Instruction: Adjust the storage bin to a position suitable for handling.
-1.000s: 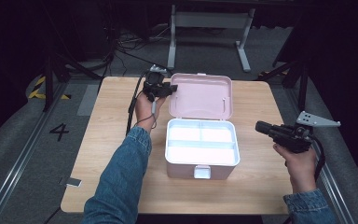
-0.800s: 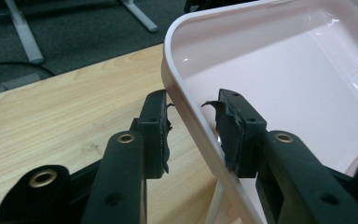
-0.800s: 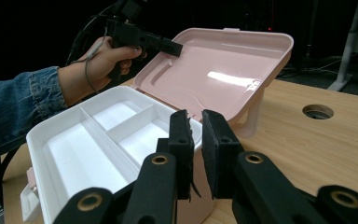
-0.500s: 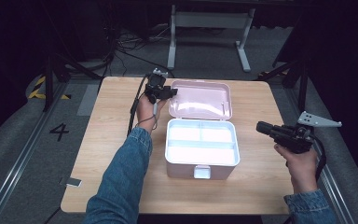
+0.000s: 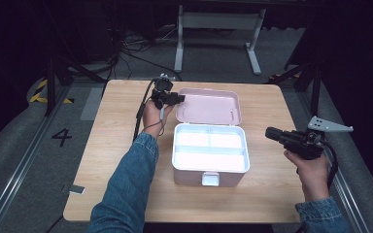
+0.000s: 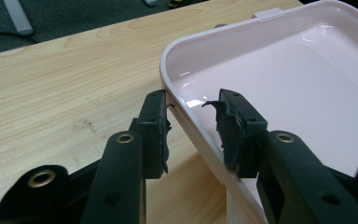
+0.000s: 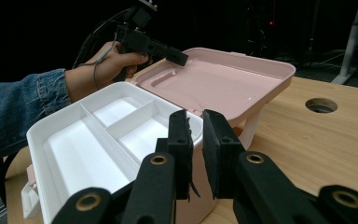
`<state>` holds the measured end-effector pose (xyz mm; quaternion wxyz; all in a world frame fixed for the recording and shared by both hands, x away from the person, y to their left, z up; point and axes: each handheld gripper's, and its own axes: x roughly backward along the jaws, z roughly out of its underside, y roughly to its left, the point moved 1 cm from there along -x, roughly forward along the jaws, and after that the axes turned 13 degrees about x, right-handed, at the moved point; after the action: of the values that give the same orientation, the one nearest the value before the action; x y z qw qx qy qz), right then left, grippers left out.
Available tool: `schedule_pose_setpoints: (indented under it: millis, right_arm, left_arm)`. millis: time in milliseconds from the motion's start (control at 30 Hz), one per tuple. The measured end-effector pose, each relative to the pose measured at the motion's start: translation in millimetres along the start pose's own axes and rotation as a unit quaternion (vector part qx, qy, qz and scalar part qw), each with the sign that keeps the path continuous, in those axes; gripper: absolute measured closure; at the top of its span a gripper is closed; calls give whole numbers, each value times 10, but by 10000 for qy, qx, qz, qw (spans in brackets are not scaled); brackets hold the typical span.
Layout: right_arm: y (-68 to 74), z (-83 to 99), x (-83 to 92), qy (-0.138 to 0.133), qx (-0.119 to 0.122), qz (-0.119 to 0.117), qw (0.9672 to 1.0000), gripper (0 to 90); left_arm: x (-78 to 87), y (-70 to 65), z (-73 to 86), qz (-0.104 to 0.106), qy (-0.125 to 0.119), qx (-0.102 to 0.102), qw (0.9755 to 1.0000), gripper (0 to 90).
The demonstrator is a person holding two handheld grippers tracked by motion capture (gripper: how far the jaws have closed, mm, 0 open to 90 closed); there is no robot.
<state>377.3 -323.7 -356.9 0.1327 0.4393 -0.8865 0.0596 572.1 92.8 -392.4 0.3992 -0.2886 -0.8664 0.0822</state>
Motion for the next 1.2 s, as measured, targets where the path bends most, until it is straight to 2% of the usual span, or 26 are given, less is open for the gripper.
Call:
schedule_pose_setpoints:
  millis: [233,567,700,900,1067,1100,1133,1200]
  right_arm:
    - [2,5,-5,16,5,-7,10000,813]
    - [1,13,-11,23,-18,-30,10000,805]
    - [0,16,-15,39,-33,-22,10000,799]
    - [-14,22,-19,38,-71,-14,10000,795]
    - [-9,24,-35,65,-86,-31,9999,794]
    - [-9,24,-35,65,-86,-31,9999,794]
    - [-10,24,-41,57,-79,-37,9999,793]
    - [-13,24,-51,60,-93,-32,9999,792]
  left_arm:
    - [-32,11,18,-55,65,13,10000,631]
    - [-78,62,44,-64,286,70,9995,611]
    - [-87,36,60,-125,383,-5,9992,592]
    - [27,30,32,-127,258,-32,9996,550]
    - [282,-7,17,30,-50,-72,10000,533]
    - [282,-7,17,30,-50,-72,10000,532]
    - [344,-27,16,72,-136,-149,9998,532]
    - [473,-101,31,202,-219,-167,9994,531]
